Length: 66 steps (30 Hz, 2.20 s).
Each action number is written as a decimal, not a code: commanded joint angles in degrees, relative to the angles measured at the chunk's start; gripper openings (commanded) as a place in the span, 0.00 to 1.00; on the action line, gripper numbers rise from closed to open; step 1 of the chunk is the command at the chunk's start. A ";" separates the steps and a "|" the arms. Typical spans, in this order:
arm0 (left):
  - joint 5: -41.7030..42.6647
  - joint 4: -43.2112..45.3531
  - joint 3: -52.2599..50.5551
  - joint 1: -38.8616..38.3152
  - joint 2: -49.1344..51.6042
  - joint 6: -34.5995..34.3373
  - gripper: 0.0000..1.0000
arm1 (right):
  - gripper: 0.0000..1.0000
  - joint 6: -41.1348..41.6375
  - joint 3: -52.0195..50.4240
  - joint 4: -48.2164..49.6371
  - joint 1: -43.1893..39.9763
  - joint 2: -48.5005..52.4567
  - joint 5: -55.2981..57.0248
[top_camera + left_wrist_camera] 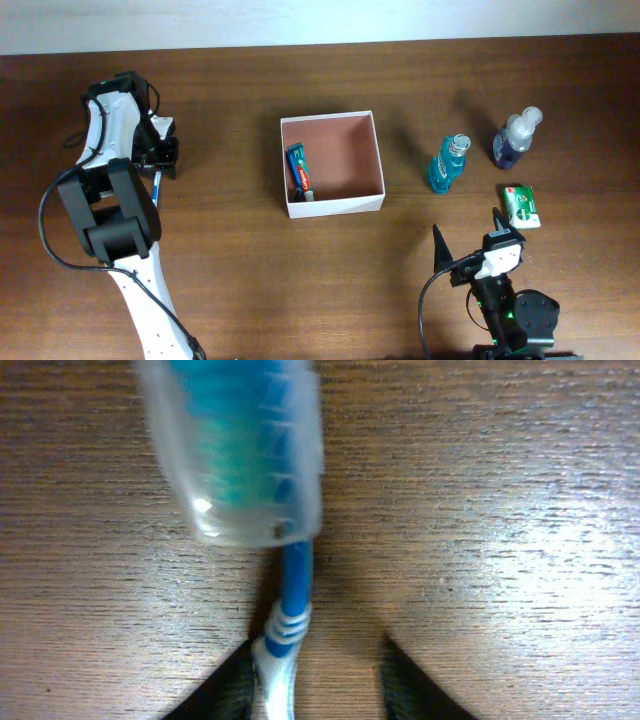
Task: Pack container
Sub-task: 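Lift the toothbrush and carry it over the pink box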
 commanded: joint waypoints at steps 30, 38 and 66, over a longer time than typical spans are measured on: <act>-0.48 -9.25 11.58 0.11 1.68 -2.32 0.01 | 0.98 0.22 -0.57 0.11 0.22 -0.44 0.48; 4.79 -16.17 24.02 -2.84 1.68 -4.31 0.01 | 0.98 0.22 -0.57 0.11 0.22 -0.44 0.48; 16.26 -21.55 35.78 -36.06 -1.88 -33.40 0.01 | 0.98 0.22 -0.57 0.11 0.22 -0.44 0.48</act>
